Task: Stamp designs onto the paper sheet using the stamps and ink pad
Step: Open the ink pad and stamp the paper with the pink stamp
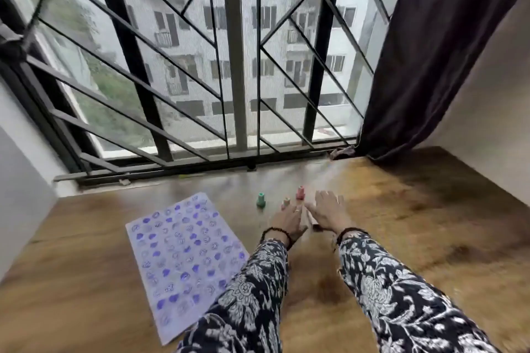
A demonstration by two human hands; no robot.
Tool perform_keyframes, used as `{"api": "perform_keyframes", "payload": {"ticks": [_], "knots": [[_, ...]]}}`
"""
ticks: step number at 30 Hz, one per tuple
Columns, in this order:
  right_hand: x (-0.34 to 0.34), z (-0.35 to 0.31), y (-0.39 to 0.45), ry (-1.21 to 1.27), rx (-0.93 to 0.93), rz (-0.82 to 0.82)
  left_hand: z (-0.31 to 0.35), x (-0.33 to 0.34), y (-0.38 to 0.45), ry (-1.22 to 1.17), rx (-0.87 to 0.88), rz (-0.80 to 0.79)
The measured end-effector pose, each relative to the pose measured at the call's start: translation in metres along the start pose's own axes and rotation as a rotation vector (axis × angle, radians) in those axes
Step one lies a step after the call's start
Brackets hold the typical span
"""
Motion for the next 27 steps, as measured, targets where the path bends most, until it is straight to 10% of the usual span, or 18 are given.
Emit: {"api": "perform_keyframes", "payload": {"ticks": [14,27], "knots": [[0.05,0.038,0.0,0.301,0.353,0.272,-0.022,0.046,0.033,-0.131,-0.163,0.029],[0.05,0.045,-0.012,0.419,0.299,0.258,-0.041,0.052,0.041,-0.29,-0.106,0.057]]}}
Point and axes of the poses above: each hand's wrist, its own y-axis towards the middle knuckle, its own x-axis out of the palm, z = x × y, the point moved 8 cm from there along y, towards the middle knuckle, and after that the axes turned 2 degrees about -x, right-handed, at the moved point
